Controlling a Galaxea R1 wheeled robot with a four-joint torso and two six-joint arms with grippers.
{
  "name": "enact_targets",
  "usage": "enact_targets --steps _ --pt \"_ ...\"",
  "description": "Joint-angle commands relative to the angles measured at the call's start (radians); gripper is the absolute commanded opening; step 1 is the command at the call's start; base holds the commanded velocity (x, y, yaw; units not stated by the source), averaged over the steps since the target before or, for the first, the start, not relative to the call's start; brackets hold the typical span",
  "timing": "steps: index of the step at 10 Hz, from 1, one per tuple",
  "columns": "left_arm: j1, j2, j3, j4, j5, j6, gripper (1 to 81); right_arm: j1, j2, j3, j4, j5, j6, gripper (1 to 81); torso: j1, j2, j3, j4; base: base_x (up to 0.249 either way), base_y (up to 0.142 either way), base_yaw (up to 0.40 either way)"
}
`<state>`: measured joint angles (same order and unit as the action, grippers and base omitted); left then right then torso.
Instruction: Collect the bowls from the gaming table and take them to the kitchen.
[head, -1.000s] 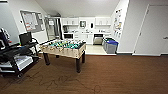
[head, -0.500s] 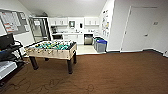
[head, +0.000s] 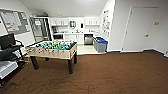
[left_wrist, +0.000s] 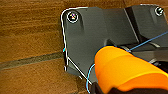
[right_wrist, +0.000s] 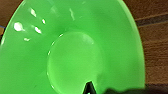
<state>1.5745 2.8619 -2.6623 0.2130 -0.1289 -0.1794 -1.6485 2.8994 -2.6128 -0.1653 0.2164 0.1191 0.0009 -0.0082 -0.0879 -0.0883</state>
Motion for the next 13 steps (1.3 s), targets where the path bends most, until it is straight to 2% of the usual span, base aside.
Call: enact_targets --steps 1,8,13 --pt "-0.032 -0.018 -0.005 -0.006 0.049 0.004 1.0 0.029 -0.010 0.002 -0.016 -0.042 -0.003 1.0 0.000 0.000 0.000 0.000 0.000 0.000 0.000" --pt "-0.032 -0.012 -0.005 -0.006 0.048 0.006 1.0 0.026 -0.007 0.002 -0.019 -0.042 -0.004 1.0 0.000 0.000 0.000 0.000 0.000 0.000 0.000" --pt "-0.032 -0.010 -0.005 -0.001 0.048 0.006 1.0 0.023 -0.007 0.002 -0.019 -0.042 -0.003 1.0 -0.001 -0.001 0.000 0.000 0.088 0.000 0.000"
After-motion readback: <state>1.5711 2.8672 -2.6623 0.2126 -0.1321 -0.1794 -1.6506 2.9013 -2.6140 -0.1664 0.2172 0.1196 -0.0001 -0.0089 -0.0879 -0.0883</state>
